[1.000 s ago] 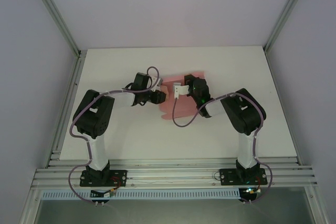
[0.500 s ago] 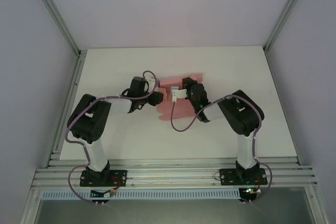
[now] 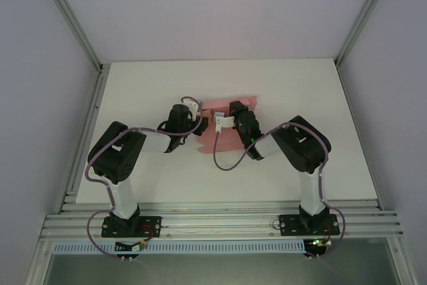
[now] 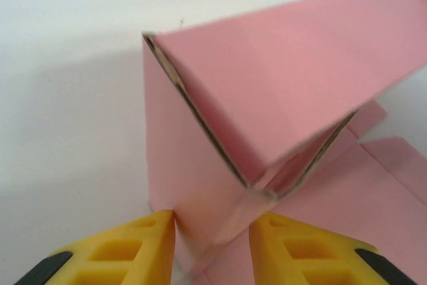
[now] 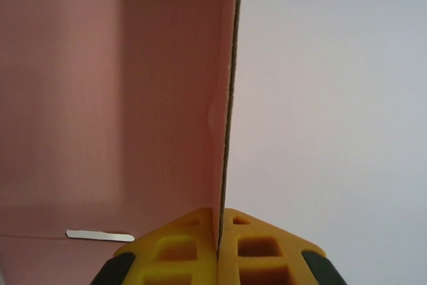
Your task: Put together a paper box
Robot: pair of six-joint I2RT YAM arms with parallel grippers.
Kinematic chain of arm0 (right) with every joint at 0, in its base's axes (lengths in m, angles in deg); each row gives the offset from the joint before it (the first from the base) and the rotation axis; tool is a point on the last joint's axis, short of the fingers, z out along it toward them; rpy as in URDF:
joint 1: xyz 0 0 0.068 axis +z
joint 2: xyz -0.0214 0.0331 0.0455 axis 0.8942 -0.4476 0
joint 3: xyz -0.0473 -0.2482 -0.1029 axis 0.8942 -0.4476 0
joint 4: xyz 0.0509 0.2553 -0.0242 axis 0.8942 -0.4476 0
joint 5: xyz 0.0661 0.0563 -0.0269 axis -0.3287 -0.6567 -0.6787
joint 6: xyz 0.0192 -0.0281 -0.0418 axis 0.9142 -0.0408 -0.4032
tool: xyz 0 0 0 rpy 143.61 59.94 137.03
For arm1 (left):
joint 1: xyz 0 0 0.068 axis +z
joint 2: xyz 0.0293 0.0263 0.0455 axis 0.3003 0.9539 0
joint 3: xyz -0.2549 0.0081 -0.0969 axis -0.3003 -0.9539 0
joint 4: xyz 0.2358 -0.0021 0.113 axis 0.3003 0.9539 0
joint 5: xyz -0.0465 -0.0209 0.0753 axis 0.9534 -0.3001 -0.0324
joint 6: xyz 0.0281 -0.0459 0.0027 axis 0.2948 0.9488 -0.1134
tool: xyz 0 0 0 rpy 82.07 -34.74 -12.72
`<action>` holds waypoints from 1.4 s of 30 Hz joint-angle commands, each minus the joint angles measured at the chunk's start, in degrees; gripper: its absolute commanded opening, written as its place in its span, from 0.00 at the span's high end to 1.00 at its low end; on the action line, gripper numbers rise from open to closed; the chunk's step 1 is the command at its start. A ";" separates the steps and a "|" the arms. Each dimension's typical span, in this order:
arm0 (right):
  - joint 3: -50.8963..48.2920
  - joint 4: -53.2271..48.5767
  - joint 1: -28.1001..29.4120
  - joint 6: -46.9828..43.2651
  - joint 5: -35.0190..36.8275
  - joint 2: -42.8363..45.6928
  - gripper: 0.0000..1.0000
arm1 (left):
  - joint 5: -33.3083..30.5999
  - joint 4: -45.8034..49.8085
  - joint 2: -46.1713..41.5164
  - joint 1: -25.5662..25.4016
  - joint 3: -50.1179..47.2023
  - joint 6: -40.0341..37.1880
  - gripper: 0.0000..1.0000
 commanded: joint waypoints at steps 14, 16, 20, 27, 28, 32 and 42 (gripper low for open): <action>-2.04 -3.93 2.36 4.65 -0.09 1.41 1.00 | -24.53 -1.69 1.34 -4.52 3.07 5.07 0.98; -2.19 -3.92 2.33 5.24 0.11 1.46 1.00 | -29.37 -0.08 1.25 -4.94 3.36 7.46 1.00; -2.49 -2.91 2.28 5.05 0.90 1.74 1.00 | -35.96 6.64 0.80 -5.40 5.39 13.56 1.00; -2.50 -9.16 2.21 9.71 1.29 4.79 1.00 | -46.85 16.82 1.88 -7.63 7.87 16.68 1.00; -2.41 -8.96 2.27 9.75 1.55 4.87 1.00 | -47.66 18.50 1.93 -7.74 8.19 17.71 1.00; -1.54 -9.88 1.80 9.46 2.41 5.02 1.00 | -52.08 22.43 2.00 -8.28 8.59 19.56 1.00; -0.64 -15.07 0.71 13.36 2.15 7.55 1.00 | -59.19 34.28 4.52 -8.56 14.01 24.60 1.00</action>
